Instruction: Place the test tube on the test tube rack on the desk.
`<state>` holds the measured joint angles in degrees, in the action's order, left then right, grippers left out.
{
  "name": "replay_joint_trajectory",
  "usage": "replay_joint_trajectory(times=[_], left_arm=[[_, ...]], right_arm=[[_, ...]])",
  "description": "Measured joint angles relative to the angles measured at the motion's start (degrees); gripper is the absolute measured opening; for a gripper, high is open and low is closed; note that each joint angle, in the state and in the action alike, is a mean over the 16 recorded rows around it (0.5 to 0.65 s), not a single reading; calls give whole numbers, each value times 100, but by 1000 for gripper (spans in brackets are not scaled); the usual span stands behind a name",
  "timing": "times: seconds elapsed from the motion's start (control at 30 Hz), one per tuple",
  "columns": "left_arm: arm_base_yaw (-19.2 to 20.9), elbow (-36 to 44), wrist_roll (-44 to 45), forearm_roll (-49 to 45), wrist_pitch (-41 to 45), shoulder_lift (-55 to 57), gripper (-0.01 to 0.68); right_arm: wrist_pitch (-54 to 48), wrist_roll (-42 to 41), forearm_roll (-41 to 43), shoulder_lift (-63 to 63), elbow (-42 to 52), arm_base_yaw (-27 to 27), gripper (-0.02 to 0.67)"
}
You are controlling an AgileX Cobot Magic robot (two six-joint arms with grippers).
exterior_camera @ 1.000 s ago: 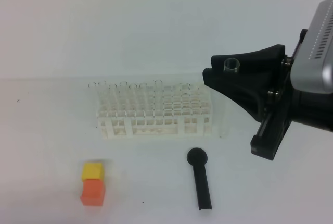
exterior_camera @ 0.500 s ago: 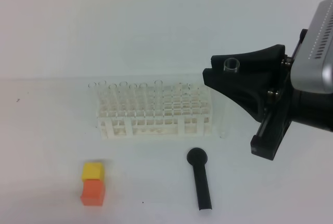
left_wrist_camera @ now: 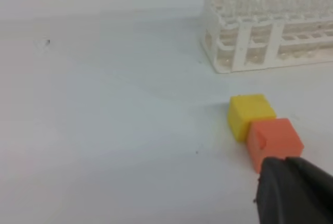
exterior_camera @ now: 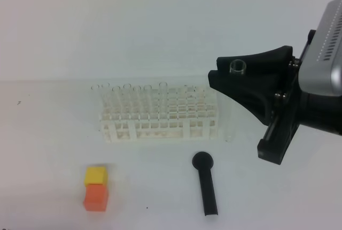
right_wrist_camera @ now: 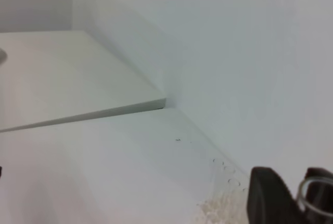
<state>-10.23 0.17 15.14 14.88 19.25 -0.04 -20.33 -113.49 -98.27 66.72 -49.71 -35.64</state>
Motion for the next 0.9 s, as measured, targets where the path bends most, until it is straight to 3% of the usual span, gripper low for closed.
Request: replay_joint_trajectory(times=[0.23,0.9], left_arm=[[4,0,-3,-478,-71,-32,-1],[10,0,-8,-316,-18,-49,-1]], right_arm=[[3,0,0,-4,0,-1,119],[17,-18,0,-10,0,-5,119]])
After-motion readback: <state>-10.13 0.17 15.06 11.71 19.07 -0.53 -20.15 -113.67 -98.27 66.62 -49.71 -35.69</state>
